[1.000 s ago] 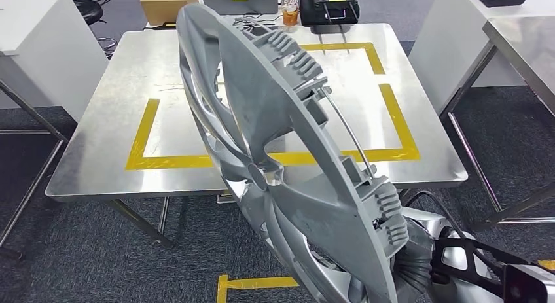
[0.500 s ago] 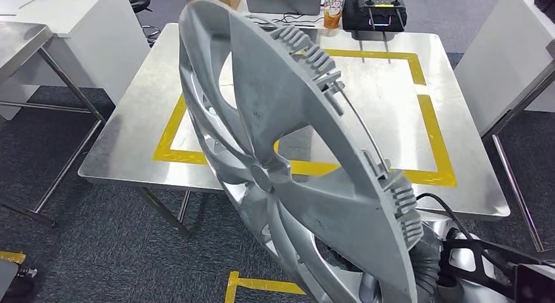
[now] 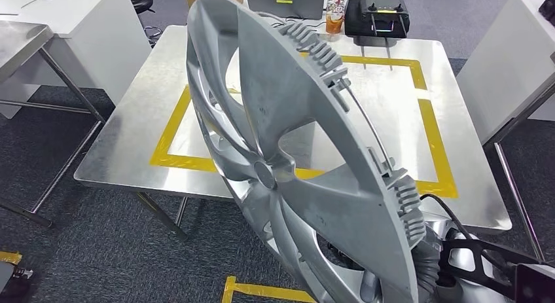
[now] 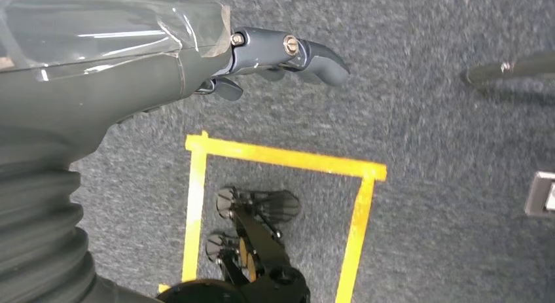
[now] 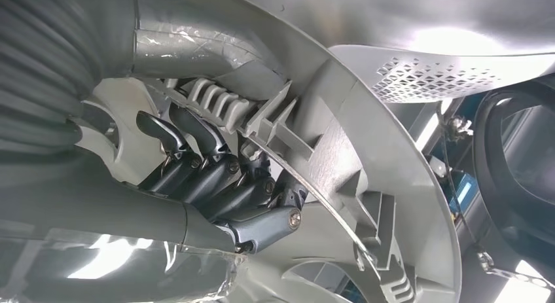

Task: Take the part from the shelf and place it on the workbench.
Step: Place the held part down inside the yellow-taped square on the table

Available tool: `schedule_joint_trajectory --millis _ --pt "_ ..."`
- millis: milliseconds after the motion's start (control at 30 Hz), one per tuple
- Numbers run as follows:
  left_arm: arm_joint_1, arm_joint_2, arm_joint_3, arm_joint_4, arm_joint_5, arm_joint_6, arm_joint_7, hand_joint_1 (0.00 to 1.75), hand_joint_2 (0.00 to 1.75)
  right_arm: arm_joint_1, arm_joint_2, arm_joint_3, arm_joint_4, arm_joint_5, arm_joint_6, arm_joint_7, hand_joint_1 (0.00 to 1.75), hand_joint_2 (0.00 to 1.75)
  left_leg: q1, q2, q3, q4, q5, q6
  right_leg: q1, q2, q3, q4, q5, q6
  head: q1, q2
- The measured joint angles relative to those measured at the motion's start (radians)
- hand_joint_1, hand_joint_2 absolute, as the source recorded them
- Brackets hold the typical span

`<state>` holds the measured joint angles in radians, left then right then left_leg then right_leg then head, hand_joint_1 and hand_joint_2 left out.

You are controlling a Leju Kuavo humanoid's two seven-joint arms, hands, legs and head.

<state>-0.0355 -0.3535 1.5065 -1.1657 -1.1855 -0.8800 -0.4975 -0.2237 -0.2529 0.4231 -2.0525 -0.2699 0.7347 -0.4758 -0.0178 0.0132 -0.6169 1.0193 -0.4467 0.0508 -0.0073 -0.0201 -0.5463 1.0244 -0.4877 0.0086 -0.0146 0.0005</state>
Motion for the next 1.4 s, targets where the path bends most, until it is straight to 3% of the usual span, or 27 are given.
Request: schedule_joint_trajectory --millis 100,200,233,267,300,367,400,433,500,533,600,700,733,767,800,833,900,933,1000,1100,1133,1200,1267,1300,1333,1367,1400 --pt "0.000 -0.001 0.000 0.000 -0.002 0.000 -0.002 0.00 1.75 -0.001 0.000 -0.001 -0.001 -0.002 0.000 0.000 1.68 1.75 0.007 -0.012 0.046 -0.034 0.007 0.010 -0.002 0.003 -0.008 0.039 -0.011 0.009 0.002 0.000" --pt "-0.001 -0.003 0.000 0.000 -0.005 0.001 -0.004 0.00 1.75 -0.002 0.000 -0.002 -0.001 -0.005 0.000 0.000 1.68 1.75 0.010 -0.021 0.063 -0.039 0.001 0.010 -0.005 0.012 -0.115 0.202 -0.068 0.005 0.004 0.000" --pt "-0.001 -0.004 0.000 0.001 -0.006 0.001 -0.005 0.00 1.75 -0.001 0.000 -0.002 0.000 -0.005 0.000 0.000 1.68 1.75 0.011 -0.025 0.067 -0.039 -0.004 0.009 -0.008 0.013 -0.149 0.241 -0.078 0.008 0.004 0.000" --pt "-0.001 -0.004 0.000 0.001 -0.007 0.001 -0.005 0.00 1.75 0.000 -0.001 -0.002 0.000 -0.006 0.000 0.000 1.68 1.75 0.012 -0.029 0.073 -0.038 -0.010 0.006 -0.011 0.014 -0.166 0.246 -0.073 0.016 0.004 0.000" --pt "-0.001 -0.005 0.000 0.002 -0.008 0.001 -0.006 0.00 1.75 0.001 -0.001 -0.001 0.000 -0.006 0.000 0.001 1.68 1.75 0.014 -0.034 0.082 -0.038 -0.018 0.001 -0.016 0.014 -0.164 0.212 -0.050 0.029 0.004 0.000" --pt "0.000 -0.004 0.000 0.003 -0.009 0.002 -0.007 0.00 1.75 0.001 -0.002 -0.001 0.000 -0.007 -0.001 0.001 1.68 1.75 0.019 -0.041 0.103 -0.035 -0.037 -0.012 -0.025 0.013 -0.125 0.083 0.028 0.057 0.005 0.000" --pt "0.000 -0.004 0.000 0.003 -0.009 0.002 -0.008 0.00 1.75 0.000 -0.002 -0.001 0.000 -0.007 -0.002 0.001 1.68 1.75 0.020 -0.043 0.110 -0.032 -0.047 -0.020 -0.026 0.012 -0.109 0.029 0.055 0.056 0.007 0.000" --pt "0.000 -0.003 0.000 0.003 -0.009 0.002 -0.009 0.00 1.75 -0.001 -0.002 -0.001 0.000 -0.008 -0.002 0.001 1.68 1.75 0.020 -0.044 0.112 -0.029 -0.057 -0.027 -0.026 0.011 -0.098 -0.001 0.072 0.047 0.007 0.000" --pt "0.000 -0.002 0.000 0.003 -0.009 0.002 -0.011 0.00 1.75 -0.002 -0.002 -0.001 -0.001 -0.009 -0.003 0.002 1.68 1.75 0.020 -0.043 0.113 -0.024 -0.068 -0.038 -0.021 0.013 -0.095 -0.009 0.073 0.018 0.006 0.000" --pt "-0.001 -0.003 0.000 0.003 -0.009 0.002 -0.013 0.00 1.75 -0.002 -0.001 -0.001 -0.002 -0.009 -0.004 0.002 1.68 1.75 0.022 -0.041 0.110 -0.018 -0.070 -0.041 -0.022 0.014 -0.091 -0.007 0.075 0.011 0.004 0.000" --pt "-0.002 -0.003 0.000 0.003 -0.008 0.002 -0.015 0.00 1.75 -0.002 -0.001 -0.001 -0.002 -0.008 -0.007 0.001 1.68 1.75 0.027 -0.033 0.076 0.040 -0.071 -0.048 -0.022 0.016 -0.081 -0.008 0.069 0.000 0.003 0.000" --pt "-0.003 -0.004 0.000 0.003 -0.005 -0.001 -0.019 0.00 1.75 -0.004 -0.001 -0.002 -0.003 0.001 -0.014 -0.007 1.68 1.75 0.029 -0.021 -0.056 0.233 -0.125 -0.061 -0.020 0.017 -0.070 -0.008 0.056 -0.016 0.002 0.000" --pt "-0.003 -0.004 0.000 0.003 -0.004 -0.001 -0.020 0.00 1.75 -0.004 -0.001 -0.002 -0.003 0.003 -0.014 -0.011 1.68 1.75 0.029 -0.020 -0.095 0.277 -0.142 -0.062 -0.018 0.019 -0.066 -0.008 0.051 -0.018 0.002 0.000" --pt "-0.003 -0.004 0.000 0.003 -0.004 -0.001 -0.021 0.00 1.75 -0.004 -0.001 -0.002 -0.003 0.003 -0.014 -0.014 1.68 1.75 0.029 -0.019 -0.118 0.289 -0.141 -0.061 -0.015 0.021 -0.061 -0.008 0.047 -0.019 0.002 0.000" --pt "-0.003 -0.004 0.000 0.003 -0.003 0.000 -0.022 0.00 1.75 -0.004 -0.001 -0.002 -0.003 0.004 -0.014 -0.017 1.68 1.75 0.027 -0.019 -0.122 0.268 -0.118 -0.056 -0.013 0.025 -0.055 -0.009 0.043 -0.020 0.002 0.000" --pt "-0.003 -0.004 0.000 0.003 -0.002 0.001 -0.023 0.00 1.75 -0.004 -0.001 -0.003 -0.005 0.005 -0.015 -0.021 1.68 1.75 0.024 -0.020 -0.108 0.214 -0.077 -0.048 -0.009 0.028 -0.048 -0.009 0.039 -0.020 0.002 0.000" --pt "-0.003 -0.002 0.000 0.003 0.000 0.004 -0.024 0.00 1.75 -0.005 -0.001 -0.005 -0.010 0.012 -0.017 -0.030 1.68 1.75 0.011 -0.022 -0.057 0.075 0.005 -0.021 -0.005 0.034 -0.037 -0.010 0.032 -0.019 0.003 0.000" --pt "-0.003 -0.001 0.000 0.003 0.001 0.007 -0.025 0.00 1.75 -0.005 -0.001 -0.007 -0.012 0.016 -0.018 -0.034 1.68 1.75 0.004 -0.024 -0.038 0.028 0.024 -0.010 -0.003 0.036 -0.035 -0.011 0.029 -0.017 0.003 0.000" --pt "-0.003 0.001 0.000 0.003 0.002 0.010 -0.027 0.00 1.75 -0.004 0.000 -0.010 -0.016 0.024 -0.020 -0.037 1.68 1.75 -0.005 -0.027 -0.026 -0.003 0.028 0.003 -0.002 0.041 -0.033 -0.013 0.025 -0.011 0.002 0.000" --pt "-0.004 0.000 -0.001 0.004 0.002 0.012 -0.030 0.00 1.75 -0.005 0.000 -0.017 -0.025 0.041 -0.028 -0.037 1.68 1.75 0.002 -0.023 0.001 -0.029 0.044 0.004 0.001 0.038 -0.037 0.005 0.009 -0.004 0.004 0.000" --pt "-0.004 -0.002 -0.001 0.004 0.002 0.012 -0.031 0.00 1.75 -0.007 0.000 -0.021 -0.027 0.052 -0.036 -0.036 1.68 1.75 0.005 -0.021 0.011 -0.039 0.049 0.004 0.002 0.036 -0.053 0.041 -0.009 -0.006 0.005 0.000" --pt "-0.005 -0.005 -0.001 0.005 0.005 0.012 -0.032 0.00 1.75 -0.010 0.000 -0.028 -0.028 0.087 -0.064 -0.031 1.68 1.75 0.006 -0.018 0.016 -0.044 0.050 0.007 0.000 0.034 -0.118 0.169 -0.060 -0.010 0.007 0.000" --pt "-0.004 -0.006 0.000 0.006 0.014 0.012 -0.030 0.00 1.75 -0.010 0.000 -0.040 -0.028 0.142 -0.108 -0.015 1.68 1.75 0.006 -0.017 0.016 -0.043 0.047 0.007 -0.004 0.033 -0.174 0.266 -0.087 -0.002 0.007 0.000" --pt "-0.004 -0.007 0.000 0.006 0.021 0.013 -0.027 0.00 1.75 -0.011 -0.001 -0.047 -0.028 0.175 -0.134 -0.005 1.68 1.75 0.007 -0.017 0.017 -0.042 0.045 0.006 -0.007 0.032 -0.176 0.260 -0.077 0.008 0.007 0.000" --pt "-0.004 -0.007 0.000 0.007 0.032 0.014 -0.023 0.00 1.75 -0.012 -0.002 -0.056 -0.027 0.215 -0.162 0.006 1.68 1.75 0.008 -0.018 0.017 -0.040 0.043 0.003 -0.010 0.031 -0.155 0.212 -0.053 0.020 0.007 0.000" --pt "-0.004 -0.007 0.000 0.007 0.046 0.015 -0.017 0.00 1.75 -0.015 -0.004 -0.066 -0.026 0.262 -0.194 0.022 1.68 1.75 0.009 -0.019 0.017 -0.035 0.040 -0.001 -0.014 0.028 -0.120 0.138 -0.023 0.031 0.007 0.000" --pt "-0.003 -0.007 0.000 0.008 0.062 0.016 -0.009 0.00 1.75 -0.020 -0.006 -0.076 -0.023 0.320 -0.230 0.041 1.68 1.75 0.007 -0.020 0.015 -0.028 0.035 -0.006 -0.015 0.025 -0.085 0.069 0.002 0.035 0.007 0.000"
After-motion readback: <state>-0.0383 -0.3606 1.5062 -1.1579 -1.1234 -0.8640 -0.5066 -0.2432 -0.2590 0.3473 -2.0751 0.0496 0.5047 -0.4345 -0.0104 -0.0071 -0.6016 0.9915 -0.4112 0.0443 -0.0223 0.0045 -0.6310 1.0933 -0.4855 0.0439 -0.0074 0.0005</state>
